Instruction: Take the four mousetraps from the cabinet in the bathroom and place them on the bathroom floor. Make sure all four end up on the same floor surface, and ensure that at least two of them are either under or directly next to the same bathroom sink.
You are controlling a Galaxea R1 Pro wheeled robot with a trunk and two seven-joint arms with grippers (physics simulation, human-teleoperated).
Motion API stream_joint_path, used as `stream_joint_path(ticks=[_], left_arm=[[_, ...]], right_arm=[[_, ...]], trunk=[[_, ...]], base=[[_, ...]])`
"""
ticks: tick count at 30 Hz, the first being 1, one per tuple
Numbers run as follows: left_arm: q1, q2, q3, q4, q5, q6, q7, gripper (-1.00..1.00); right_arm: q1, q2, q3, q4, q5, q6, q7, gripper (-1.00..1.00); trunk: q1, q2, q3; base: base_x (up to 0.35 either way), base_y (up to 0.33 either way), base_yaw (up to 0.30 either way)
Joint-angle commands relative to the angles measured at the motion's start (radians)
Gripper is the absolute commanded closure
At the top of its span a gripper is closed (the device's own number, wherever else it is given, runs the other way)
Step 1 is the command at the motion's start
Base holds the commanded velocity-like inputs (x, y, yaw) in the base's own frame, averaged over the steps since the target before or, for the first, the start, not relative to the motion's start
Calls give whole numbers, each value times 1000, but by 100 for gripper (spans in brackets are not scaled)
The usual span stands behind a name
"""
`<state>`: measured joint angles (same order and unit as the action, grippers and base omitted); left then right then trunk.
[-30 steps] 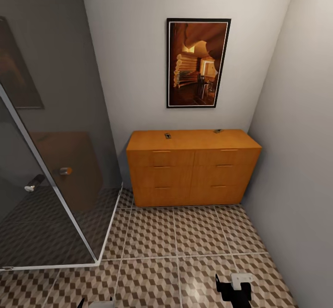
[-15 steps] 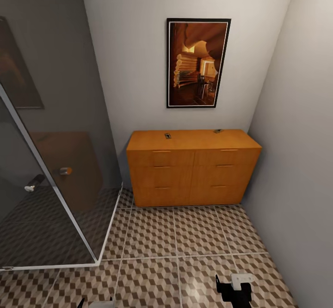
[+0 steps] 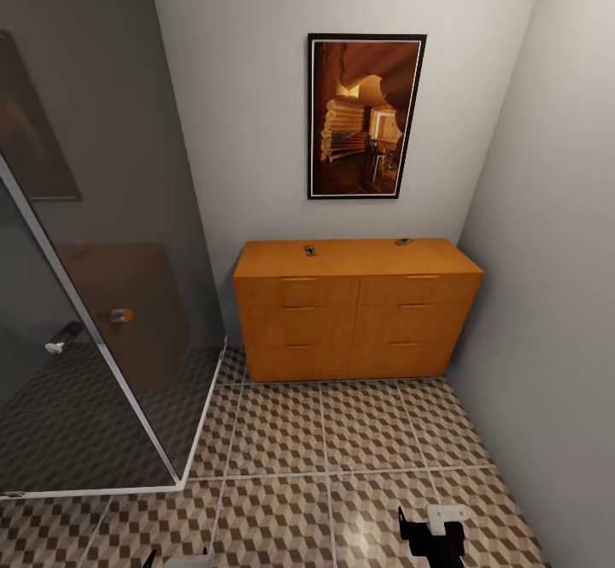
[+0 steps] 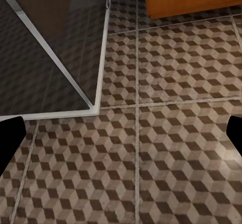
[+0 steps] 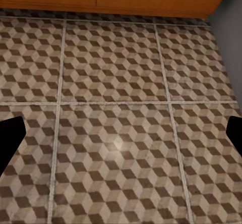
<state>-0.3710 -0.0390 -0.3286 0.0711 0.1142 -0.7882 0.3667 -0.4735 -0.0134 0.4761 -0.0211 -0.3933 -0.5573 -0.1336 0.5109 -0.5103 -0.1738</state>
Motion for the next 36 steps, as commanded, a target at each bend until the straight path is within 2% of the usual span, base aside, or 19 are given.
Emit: stream_joint_path(ticks=[1,36], left_arm=[[-2,-1,-9,4,10,-6,0,-100],[-2,-1,-9,4,10,-6,0,-100]], right_arm=[[-1,0,9,0,-4,-1,-5,-100],[-1,4,10,0,-4,-1,-1,-100]], trunk=[[0,-2,-2],[0,-2,-2]], base=[[0,0,0],[16,-8,0]])
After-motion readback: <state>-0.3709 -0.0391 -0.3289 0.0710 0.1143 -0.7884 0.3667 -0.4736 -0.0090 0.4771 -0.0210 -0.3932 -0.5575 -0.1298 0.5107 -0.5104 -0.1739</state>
